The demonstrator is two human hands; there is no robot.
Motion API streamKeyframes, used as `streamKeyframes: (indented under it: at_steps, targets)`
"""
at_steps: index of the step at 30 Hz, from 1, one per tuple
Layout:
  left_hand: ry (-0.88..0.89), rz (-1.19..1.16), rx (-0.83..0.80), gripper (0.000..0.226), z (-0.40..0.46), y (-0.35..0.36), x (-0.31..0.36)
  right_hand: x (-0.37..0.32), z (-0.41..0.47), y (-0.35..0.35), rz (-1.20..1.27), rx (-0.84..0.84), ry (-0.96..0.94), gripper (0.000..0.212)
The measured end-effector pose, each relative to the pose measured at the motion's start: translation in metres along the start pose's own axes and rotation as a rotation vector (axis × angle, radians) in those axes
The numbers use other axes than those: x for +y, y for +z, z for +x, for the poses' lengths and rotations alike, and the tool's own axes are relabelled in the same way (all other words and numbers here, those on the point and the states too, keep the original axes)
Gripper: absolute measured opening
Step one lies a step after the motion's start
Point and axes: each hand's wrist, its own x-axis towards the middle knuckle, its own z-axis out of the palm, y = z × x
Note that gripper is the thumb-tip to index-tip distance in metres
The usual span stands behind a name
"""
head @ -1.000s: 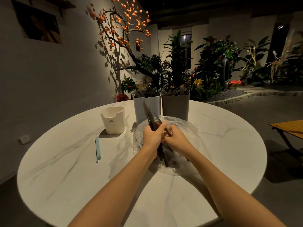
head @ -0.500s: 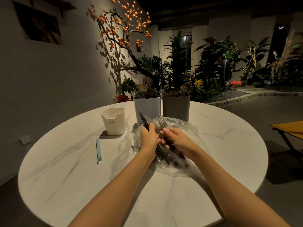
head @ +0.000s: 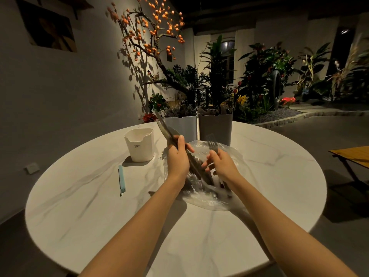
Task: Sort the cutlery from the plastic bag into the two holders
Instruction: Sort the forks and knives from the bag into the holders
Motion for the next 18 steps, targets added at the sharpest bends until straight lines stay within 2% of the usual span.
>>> streamKeyframes:
  at_steps: [3,6,10,16,18]
  targets:
    - [0.052,-0.005,-0.128,0.045,-0.005,-0.001,-0.001,0.0,0.001,-0.003,0.137,0.047,-0.028,0.023]
    - [0.089,-0.024,-0.245,0.038,-0.01,0.003,-0.001,-0.003,-0.001,-0.007,0.294,0.066,-0.125,0.023]
    - [0.187,-0.061,-0.22,0.034,-0.012,0.007,0.006,-0.006,-0.002,-0.01,0.356,0.085,-0.165,0.026]
    - [0.274,-0.008,-0.183,0.04,-0.013,0.005,0.006,-0.007,-0.004,-0.009,0.356,0.003,-0.131,0.025]
    - [0.246,0.035,-0.248,0.026,-0.016,0.007,-0.003,-0.008,-0.006,-0.009,0.329,-0.042,-0.161,0.025]
